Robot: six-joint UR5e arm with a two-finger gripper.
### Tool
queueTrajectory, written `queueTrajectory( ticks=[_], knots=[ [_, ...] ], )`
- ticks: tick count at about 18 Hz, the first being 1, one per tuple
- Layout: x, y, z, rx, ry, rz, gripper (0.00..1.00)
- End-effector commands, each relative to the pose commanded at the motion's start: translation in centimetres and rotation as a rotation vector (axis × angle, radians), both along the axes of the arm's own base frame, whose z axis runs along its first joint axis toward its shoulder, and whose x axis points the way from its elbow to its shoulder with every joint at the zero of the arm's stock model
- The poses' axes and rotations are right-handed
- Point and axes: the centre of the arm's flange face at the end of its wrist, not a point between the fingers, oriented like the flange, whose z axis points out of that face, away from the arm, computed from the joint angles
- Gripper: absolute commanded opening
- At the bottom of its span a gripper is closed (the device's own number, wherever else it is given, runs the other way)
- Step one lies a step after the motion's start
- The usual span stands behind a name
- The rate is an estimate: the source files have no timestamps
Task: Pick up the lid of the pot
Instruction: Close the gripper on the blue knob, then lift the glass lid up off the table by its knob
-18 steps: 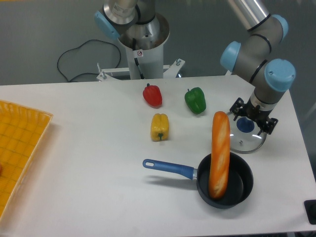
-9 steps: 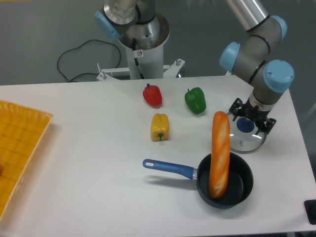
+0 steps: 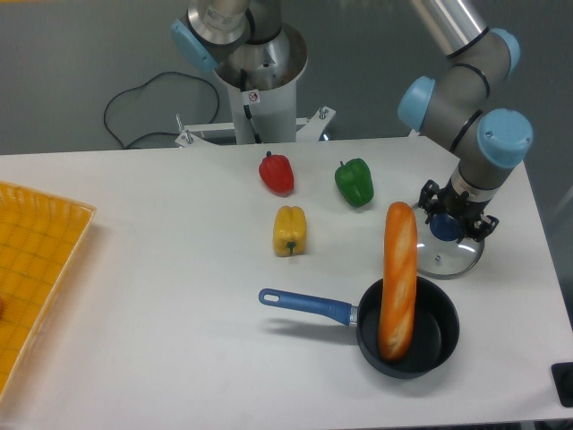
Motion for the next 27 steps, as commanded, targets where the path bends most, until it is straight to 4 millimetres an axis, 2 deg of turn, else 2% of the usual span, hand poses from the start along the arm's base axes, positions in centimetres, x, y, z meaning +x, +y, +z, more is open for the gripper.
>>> queueTrajectory(
  ticks=[5, 10, 16, 22, 27],
  knots=[
    [-0.1, -0.1, 0.2, 0.000, 0.005, -0.003, 0.56],
    [-0.3, -0.4, 1.3, 0.004, 0.021, -0.003, 0.55],
    [0.1, -0.8, 5.4, 0.011, 0.061, -0.002, 0.55],
    [-0.1, -1.5, 11.1, -0.003, -0.003, -0.008, 0.55],
    [0.0, -1.2, 13.7, -0.004, -0.017, -0.021, 0.55]
  ],
)
